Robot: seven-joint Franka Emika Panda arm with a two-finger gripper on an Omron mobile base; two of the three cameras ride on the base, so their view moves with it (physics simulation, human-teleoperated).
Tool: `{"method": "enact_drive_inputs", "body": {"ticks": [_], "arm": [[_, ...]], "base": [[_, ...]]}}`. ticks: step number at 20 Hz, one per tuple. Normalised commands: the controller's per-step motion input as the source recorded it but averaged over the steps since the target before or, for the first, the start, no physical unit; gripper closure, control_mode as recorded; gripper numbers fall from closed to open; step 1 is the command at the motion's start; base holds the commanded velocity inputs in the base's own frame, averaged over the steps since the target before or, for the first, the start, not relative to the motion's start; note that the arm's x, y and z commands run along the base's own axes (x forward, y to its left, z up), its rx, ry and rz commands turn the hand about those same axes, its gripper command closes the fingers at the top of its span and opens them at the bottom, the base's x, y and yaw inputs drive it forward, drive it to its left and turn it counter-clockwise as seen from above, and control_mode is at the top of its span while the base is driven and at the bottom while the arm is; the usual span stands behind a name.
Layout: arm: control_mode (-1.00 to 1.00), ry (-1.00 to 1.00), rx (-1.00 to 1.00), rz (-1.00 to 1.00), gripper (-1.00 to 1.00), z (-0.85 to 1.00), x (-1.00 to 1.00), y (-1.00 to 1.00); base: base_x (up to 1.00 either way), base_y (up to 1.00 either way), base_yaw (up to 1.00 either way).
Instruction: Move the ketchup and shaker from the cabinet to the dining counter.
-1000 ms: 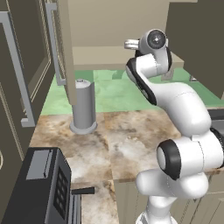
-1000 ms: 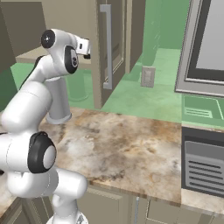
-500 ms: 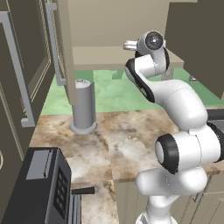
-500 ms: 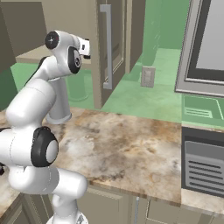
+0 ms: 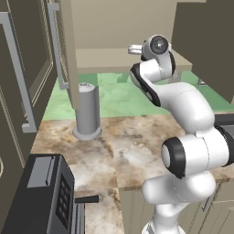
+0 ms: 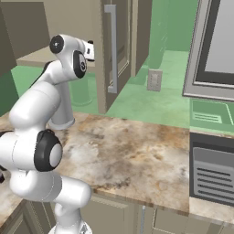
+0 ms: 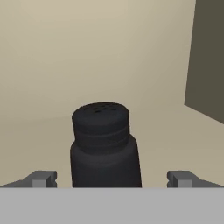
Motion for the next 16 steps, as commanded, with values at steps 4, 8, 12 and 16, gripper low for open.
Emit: {"method": "enact_drive_inputs", "body": {"ticks": [4, 8, 12, 16], "arm": [[-1.0, 0.0, 0.0, 0.0, 1.0, -0.03, 0.07, 0.0], [-1.0, 0.0, 0.0, 0.0, 1.0, 0.0, 0.02, 0.0], [-1.0, 0.0, 0.0, 0.0, 1.0, 0.0, 0.0, 0.0], [-1.0, 0.0, 0.0, 0.0, 1.0, 0.0, 0.0, 0.0]], "base": [[0.0, 0.0, 0.0], [0.0, 0.0, 0.0], [0.0, 0.0, 0.0], [0.0, 0.0, 0.0]]}}
